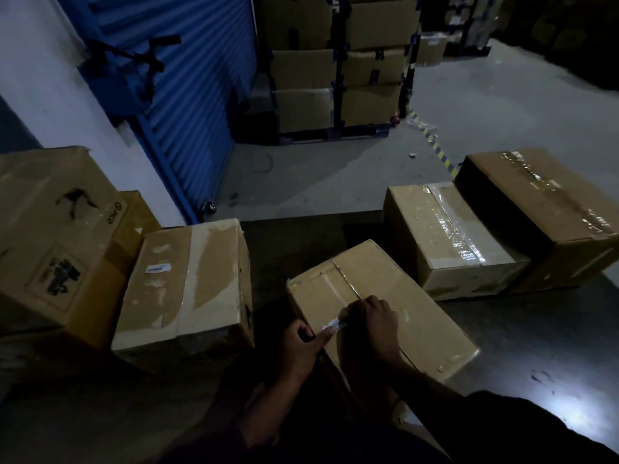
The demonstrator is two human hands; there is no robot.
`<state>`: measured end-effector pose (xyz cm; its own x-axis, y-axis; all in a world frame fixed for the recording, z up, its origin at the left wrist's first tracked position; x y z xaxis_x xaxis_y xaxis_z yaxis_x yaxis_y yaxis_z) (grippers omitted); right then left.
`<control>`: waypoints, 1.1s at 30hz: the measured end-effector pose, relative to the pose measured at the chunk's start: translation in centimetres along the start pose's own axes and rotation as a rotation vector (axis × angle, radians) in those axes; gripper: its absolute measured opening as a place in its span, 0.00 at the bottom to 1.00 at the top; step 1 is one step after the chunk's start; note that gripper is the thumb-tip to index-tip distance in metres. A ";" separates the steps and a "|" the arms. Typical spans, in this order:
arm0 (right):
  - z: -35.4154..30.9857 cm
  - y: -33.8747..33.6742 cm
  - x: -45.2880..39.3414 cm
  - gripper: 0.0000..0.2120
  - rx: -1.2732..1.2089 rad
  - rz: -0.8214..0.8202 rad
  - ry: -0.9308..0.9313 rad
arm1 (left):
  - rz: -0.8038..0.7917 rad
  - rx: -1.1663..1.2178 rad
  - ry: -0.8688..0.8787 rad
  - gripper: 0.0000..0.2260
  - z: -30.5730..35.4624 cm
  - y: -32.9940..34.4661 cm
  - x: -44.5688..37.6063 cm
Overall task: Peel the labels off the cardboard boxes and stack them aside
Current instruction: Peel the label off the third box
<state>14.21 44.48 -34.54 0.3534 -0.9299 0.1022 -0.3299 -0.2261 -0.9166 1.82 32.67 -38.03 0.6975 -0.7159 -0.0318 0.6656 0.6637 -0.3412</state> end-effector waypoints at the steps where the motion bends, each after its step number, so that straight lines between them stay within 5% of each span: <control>1: 0.0 -0.1 0.0 0.11 -0.010 -0.028 -0.009 | 0.005 0.007 -0.002 0.20 -0.1 0.0 0.0; 7: 1.0 -0.9 0.3 0.17 -0.223 -0.048 -0.064 | 0.018 0.019 -0.023 0.21 -0.4 0.0 0.1; 12: 0.2 -1.9 1.1 0.07 -0.240 -0.015 -0.073 | 0.032 0.043 -0.048 0.21 -0.5 0.1 0.4; 33: -0.1 -1.2 0.9 0.06 -0.117 -0.052 -0.052 | 0.004 0.011 -0.051 0.20 0.0 -0.4 0.5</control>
<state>14.82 43.85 -33.29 0.4164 -0.9005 0.1250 -0.4090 -0.3084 -0.8588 1.88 32.01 -37.93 0.7128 -0.7012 0.0146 0.6652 0.6694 -0.3309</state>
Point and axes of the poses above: each hand's wrist, its own x-axis away from the middle knuckle, its own y-axis out of the palm, z = x × y, the point moved 3 cm from there along -x, towards the middle knuckle, and after that the axes turned 15 degrees about y, right-handed, at the moved point
